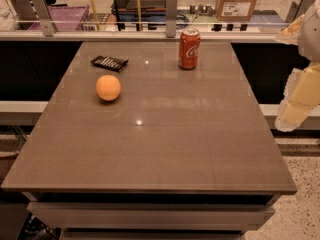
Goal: Knock coke can over
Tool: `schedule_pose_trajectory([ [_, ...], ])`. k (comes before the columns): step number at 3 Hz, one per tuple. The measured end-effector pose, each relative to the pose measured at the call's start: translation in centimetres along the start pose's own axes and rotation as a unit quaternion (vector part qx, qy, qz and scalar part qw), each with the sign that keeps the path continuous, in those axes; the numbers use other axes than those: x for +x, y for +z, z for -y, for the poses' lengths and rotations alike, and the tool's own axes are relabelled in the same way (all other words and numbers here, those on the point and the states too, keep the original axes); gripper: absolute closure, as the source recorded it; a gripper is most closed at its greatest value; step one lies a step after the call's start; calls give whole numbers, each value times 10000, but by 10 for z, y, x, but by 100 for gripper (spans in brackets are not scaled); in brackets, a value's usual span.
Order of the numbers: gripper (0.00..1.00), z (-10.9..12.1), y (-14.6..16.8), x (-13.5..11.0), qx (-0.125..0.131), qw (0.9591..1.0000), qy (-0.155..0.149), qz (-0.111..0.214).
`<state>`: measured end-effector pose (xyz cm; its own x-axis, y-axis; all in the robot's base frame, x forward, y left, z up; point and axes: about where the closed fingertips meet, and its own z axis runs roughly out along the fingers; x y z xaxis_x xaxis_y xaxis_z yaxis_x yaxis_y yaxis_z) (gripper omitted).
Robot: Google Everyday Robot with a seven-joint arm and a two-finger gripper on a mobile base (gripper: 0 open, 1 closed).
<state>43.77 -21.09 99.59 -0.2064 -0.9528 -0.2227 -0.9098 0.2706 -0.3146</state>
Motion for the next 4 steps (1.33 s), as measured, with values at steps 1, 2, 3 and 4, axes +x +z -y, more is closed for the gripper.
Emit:
schedule_pose_trajectory([
  [1, 0, 0, 0, 0, 0, 10000, 0, 0],
  [2, 0, 3, -3, -2, 82, 9999, 63, 83],
  [3, 0, 14, -8, -9, 328, 9980, 393, 365],
  [4, 0, 26, -7, -11, 590, 9893, 973, 909],
])
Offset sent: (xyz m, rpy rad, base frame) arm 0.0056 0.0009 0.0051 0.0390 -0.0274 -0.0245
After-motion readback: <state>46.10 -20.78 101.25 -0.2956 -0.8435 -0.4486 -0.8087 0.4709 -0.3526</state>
